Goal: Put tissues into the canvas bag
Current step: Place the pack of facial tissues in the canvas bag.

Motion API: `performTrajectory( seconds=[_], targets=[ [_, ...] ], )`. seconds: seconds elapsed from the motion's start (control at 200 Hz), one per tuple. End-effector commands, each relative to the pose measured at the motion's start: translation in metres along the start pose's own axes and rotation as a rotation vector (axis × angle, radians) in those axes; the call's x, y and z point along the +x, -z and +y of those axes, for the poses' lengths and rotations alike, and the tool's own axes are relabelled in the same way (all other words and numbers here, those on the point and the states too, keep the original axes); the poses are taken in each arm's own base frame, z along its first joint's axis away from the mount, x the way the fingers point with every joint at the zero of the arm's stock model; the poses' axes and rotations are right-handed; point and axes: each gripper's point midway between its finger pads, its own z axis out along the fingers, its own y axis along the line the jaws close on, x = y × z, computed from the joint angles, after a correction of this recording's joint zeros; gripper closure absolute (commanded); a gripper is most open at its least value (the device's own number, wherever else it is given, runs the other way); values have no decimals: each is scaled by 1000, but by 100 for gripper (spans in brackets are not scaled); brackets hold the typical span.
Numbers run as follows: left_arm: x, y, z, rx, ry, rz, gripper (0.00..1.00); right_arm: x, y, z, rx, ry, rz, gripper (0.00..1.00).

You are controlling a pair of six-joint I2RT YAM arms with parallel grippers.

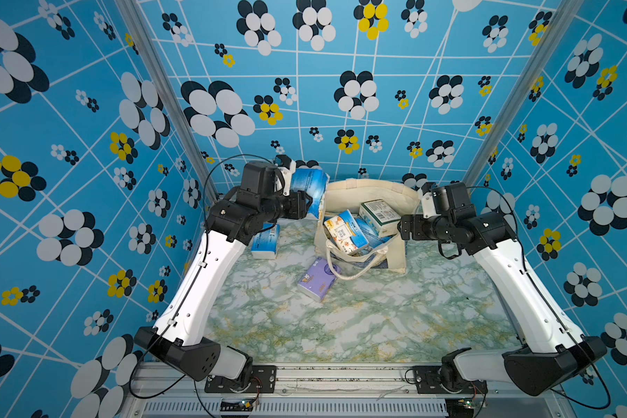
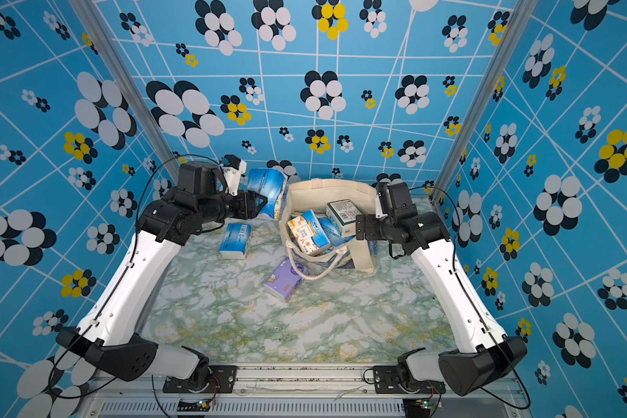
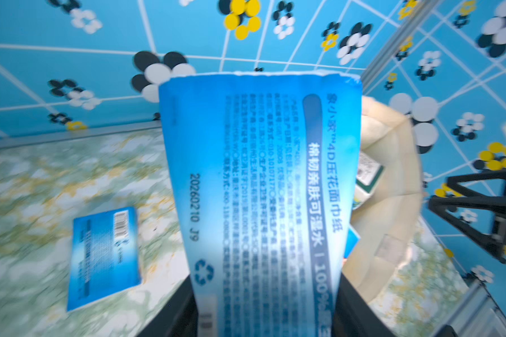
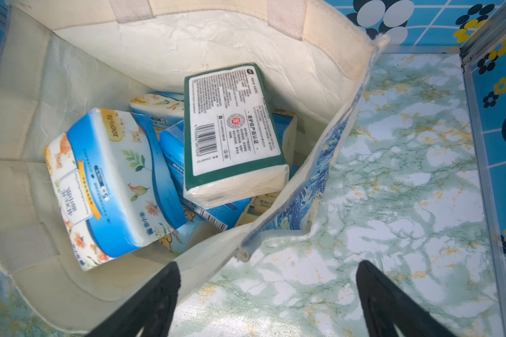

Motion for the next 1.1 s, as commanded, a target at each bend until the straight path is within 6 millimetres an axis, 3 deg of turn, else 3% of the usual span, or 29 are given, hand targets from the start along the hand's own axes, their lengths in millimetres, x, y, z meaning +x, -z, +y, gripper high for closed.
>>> performTrajectory(
  seconds=[0.0, 0.125, 0.315, 0.495, 0.63, 0.765, 0.88, 1.0, 1.1],
  targets=[
    [-9, -31, -35, 137, -66, -1, 41, -18, 6, 7, -37, -11, -53, 4],
    [-14, -65, -70, 239, -120, -50, 40, -25, 3, 10, -50, -7, -62, 4],
    [-11, -117, -89, 284, -186, -60, 39, -33, -2, 15, -64, 4, -65, 4],
    [-3, -157, -88, 221, -306, -64, 39, -37, -8, 18, -70, 12, -66, 4],
    [10, -176, -70, 86, -415, 5, 39, -40, -13, 20, -75, 14, -66, 4],
    [21, -180, -46, -45, -498, 66, 39, -44, -19, 23, -83, 20, -63, 4],
    [17, -175, -27, -127, -468, 84, 39, -49, -26, 26, -93, 27, -56, 5],
    [7, -162, -20, -163, -419, 67, 39, -56, -32, 32, -112, 31, -55, 5],
    [-9, -141, -25, -167, -381, 19, 38, -63, -34, 38, -137, 35, -59, 7]
  ],
)
